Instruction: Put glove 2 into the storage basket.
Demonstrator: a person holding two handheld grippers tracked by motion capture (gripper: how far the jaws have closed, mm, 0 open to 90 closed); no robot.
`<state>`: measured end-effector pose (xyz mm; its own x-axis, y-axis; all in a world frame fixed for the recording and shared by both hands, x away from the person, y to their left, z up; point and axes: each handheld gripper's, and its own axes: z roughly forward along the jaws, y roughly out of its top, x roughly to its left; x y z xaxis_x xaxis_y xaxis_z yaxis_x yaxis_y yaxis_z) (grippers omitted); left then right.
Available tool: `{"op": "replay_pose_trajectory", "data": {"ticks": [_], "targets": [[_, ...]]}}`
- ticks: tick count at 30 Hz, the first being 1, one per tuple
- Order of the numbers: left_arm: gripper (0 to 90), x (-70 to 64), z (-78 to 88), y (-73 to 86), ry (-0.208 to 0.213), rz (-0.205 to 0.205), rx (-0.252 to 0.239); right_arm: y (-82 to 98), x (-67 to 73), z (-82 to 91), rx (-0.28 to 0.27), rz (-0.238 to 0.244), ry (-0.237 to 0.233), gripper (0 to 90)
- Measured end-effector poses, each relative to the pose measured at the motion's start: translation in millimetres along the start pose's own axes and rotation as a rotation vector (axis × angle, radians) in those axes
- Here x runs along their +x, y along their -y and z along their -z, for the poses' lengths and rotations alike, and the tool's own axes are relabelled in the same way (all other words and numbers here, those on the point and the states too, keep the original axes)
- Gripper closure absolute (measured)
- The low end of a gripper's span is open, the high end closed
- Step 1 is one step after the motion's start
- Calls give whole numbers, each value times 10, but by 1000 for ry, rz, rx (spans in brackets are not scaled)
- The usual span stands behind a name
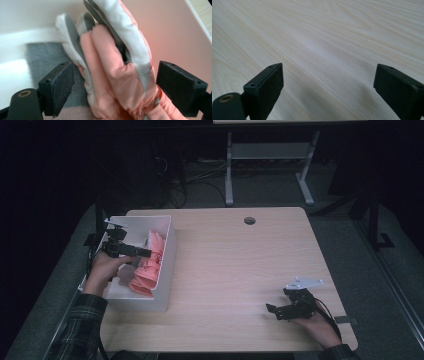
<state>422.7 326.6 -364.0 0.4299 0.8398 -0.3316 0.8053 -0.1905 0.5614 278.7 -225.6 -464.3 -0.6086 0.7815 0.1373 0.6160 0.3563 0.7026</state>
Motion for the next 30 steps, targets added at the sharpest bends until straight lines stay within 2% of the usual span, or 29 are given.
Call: {"op": "replay_pose_trajectory", "data": {"ticks": [4,6,7,8,9,10,11,12,13,16,30], "targets": [[144,-54,159,-61,-3,-24,-24,-12,11,-11,4,-1,4,88],[144,-115,281,-107,0,-53,-54,-17,16,-9,3,-1,9,88],[145,-115,281,-107,0,-53,-54,-17,16,-9,3,-1,9,88],[145,-188,337,-130,11,-65,-79,-19,6,-7,3,0,11,88],[145,-188,337,-130,11,-65,-79,-19,6,-7,3,0,11,88],[145,-276,373,-148,28,-88,-93,-19,1,-2,5,-7,16,88],[145,-276,373,-148,28,-88,-93,-19,1,1,4,-7,16,88],[145,-374,378,-164,40,-112,-100,-19,1,2,3,-6,16,88],[145,-374,378,-164,40,-112,-100,-19,1,2,3,-6,16,88],[146,-526,345,-193,61,-145,-105,-18,2,2,3,-2,17,88],[148,-1334,115,-273,186,-283,-119,-19,8,12,0,-1,18,88]]}}
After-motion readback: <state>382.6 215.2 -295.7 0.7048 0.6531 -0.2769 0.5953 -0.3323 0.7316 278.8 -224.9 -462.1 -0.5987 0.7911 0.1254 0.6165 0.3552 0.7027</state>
